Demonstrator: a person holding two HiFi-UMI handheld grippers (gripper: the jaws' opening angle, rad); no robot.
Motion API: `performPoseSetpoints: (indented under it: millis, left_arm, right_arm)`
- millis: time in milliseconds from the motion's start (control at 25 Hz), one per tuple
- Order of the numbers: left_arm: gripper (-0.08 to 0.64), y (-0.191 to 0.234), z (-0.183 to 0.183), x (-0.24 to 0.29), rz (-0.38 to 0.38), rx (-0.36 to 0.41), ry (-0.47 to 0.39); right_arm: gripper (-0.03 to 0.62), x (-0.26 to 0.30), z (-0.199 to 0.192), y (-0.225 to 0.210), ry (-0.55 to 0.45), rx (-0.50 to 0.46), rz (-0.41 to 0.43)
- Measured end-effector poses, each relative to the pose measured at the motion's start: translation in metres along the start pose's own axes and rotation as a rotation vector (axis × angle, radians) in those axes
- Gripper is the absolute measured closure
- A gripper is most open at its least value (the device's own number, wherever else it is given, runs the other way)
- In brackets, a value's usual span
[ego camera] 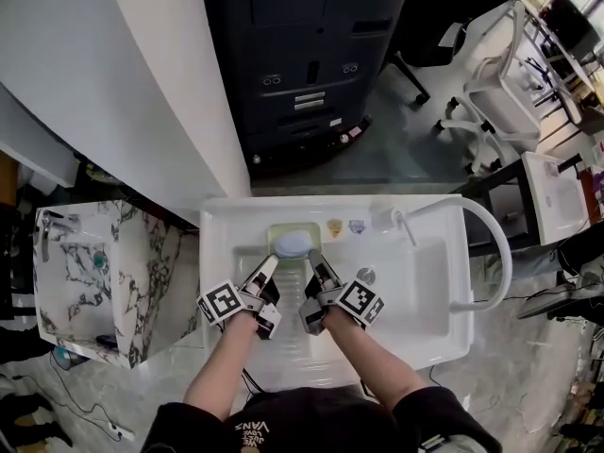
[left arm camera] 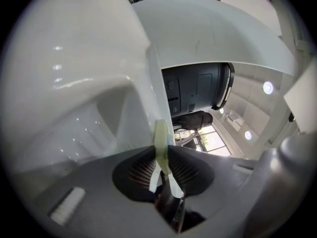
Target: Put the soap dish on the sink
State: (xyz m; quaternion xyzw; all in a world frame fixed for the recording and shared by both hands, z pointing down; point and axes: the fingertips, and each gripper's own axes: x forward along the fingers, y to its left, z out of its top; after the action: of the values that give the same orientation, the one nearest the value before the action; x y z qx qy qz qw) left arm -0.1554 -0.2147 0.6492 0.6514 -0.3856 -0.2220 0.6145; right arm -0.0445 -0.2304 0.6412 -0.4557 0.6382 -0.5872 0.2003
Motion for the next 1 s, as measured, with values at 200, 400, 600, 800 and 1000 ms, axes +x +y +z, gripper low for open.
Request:
performPoseSetpoints:
  millis: [200, 400, 600, 800, 1000]
  left_arm:
    - [0.436, 0.002, 0.005, 0.005, -0.014, -0.022, -0.028]
    - [0.436, 0.004, 0.011, 0.010, -0.012, -0.040, -0.057]
    - [0.436, 0.003, 0.014, 0.012, -0.031, -0.069, -0.078]
    - [0.436, 0.000, 0.019, 0.014, -0.071, -0.069, -0.097]
    - [0.422, -0.008, 0.019, 0.014, -0.105, -0.084, -0.106]
  right_arm:
    - [0.503, 0.006, 0.002, -0.001, -0.002, -0.010, -0.001]
    - [0.503, 0.012, 0.004, 0.000, -0.002, -0.015, 0.001]
    - [0.503, 0.015, 0.006, 0.002, -0.001, -0.026, 0.014]
    - [0.500, 0.016, 0.006, 0.004, 0.004, -0.016, 0.033]
    - [0.449, 0.012, 0.008, 0.011, 0.011, -0.067, 0.053]
